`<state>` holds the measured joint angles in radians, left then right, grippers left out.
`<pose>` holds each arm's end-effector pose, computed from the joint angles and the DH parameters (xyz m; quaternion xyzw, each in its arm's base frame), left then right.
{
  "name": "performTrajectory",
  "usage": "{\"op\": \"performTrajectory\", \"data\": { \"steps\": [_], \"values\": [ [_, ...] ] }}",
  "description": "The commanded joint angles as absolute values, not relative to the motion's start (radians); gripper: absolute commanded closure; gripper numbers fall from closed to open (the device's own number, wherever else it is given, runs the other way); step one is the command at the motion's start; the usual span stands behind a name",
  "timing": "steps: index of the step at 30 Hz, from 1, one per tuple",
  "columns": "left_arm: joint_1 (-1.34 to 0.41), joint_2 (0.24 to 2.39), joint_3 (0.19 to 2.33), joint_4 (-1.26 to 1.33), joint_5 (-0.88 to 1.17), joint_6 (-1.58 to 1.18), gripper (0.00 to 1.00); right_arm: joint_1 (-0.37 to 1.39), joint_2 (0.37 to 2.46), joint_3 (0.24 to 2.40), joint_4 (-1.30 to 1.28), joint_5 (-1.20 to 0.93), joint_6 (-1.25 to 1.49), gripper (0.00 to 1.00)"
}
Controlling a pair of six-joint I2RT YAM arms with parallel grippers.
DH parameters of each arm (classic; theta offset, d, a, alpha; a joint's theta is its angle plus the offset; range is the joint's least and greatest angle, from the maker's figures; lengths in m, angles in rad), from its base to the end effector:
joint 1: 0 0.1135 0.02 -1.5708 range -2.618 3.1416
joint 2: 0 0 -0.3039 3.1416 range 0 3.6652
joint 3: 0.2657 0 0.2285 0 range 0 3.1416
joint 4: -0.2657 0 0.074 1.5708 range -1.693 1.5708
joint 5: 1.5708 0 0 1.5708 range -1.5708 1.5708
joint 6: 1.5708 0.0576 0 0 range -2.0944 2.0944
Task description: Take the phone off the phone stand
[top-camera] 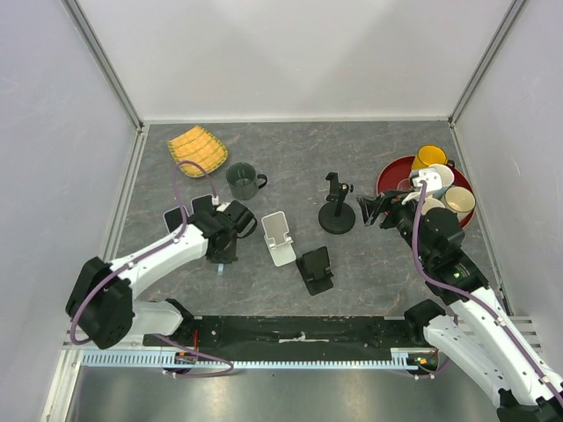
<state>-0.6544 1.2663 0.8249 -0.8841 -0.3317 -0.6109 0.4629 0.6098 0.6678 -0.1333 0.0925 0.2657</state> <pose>0.1582 -0.0978 0.2389 0.0011 0.9791 0.0608 0.1942 0.1084 0.0481 0.3503 -0.0408 0.7320 0.2103 0.6468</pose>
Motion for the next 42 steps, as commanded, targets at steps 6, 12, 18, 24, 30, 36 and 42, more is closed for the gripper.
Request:
{"op": "performTrajectory", "data": {
  "steps": [6,12,18,24,30,36,42],
  "values": [
    [-0.733,1.429,0.845,-0.862,-0.403,-0.647,0.97,0.466,0.607,0.661,-0.115,0.129,0.270,0.15],
    [-0.762,1.479,0.854,-0.871,-0.417,-0.658,0.86,0.468,0.609,0.658,-0.117,0.130,0.270,0.16],
    [-0.773,1.471,0.859,-0.867,-0.399,-0.660,0.68,0.466,0.617,0.658,-0.117,0.127,0.273,0.15],
    [-0.790,1.454,0.868,-0.835,-0.351,-0.658,0.46,0.466,0.627,0.657,-0.110,0.115,0.273,0.15],
    [-0.790,1.457,0.854,-0.802,-0.359,-0.657,0.35,0.466,0.624,0.657,-0.109,0.115,0.272,0.15],
    [-0.790,1.421,0.842,-0.769,-0.350,-0.655,0.26,0.466,0.626,0.657,-0.107,0.114,0.268,0.15],
    [-0.781,1.350,0.827,-0.701,-0.351,-0.638,0.15,0.466,0.615,0.673,-0.120,0.126,0.262,0.15]
  ]
}}
